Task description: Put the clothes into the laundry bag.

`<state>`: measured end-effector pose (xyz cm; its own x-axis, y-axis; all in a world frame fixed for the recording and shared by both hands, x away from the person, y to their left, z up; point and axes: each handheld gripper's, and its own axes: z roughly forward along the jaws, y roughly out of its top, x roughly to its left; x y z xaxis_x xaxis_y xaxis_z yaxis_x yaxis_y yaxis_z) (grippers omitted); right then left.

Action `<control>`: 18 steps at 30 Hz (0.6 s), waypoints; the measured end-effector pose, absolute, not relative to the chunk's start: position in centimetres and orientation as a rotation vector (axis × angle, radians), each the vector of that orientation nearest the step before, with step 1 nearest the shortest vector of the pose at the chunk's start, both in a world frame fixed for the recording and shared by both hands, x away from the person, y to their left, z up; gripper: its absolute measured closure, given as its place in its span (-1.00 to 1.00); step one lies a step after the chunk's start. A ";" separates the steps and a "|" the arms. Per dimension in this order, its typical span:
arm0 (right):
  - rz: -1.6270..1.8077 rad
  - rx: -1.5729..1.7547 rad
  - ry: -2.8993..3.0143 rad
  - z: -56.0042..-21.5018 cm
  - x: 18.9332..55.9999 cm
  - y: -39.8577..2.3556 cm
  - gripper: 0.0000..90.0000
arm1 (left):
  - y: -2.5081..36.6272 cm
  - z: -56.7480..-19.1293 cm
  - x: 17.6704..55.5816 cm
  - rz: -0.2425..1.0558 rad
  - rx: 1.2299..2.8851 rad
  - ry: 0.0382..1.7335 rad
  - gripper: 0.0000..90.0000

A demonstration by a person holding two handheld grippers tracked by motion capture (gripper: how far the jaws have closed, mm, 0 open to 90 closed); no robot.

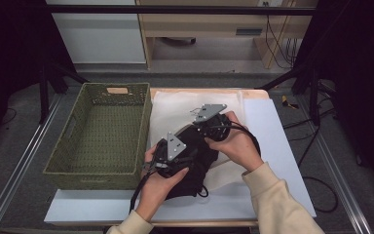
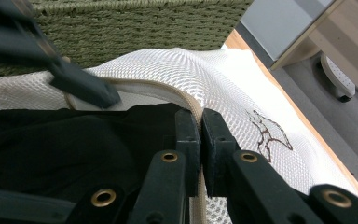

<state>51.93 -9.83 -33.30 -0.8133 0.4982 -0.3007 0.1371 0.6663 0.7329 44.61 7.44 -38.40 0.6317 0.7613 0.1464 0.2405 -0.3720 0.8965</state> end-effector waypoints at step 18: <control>1.019 0.520 2.358 -34.8 50.9 -9.8 0.92 | 9.3 -37.8 40.9 0.616 1.944 0.746 -0.25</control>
<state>50.90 -9.80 -34.76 -0.7937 0.5270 -0.3038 0.1400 0.6443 0.7519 40.88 9.31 -37.76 0.6892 0.7155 0.1141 0.2475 -0.3805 0.8911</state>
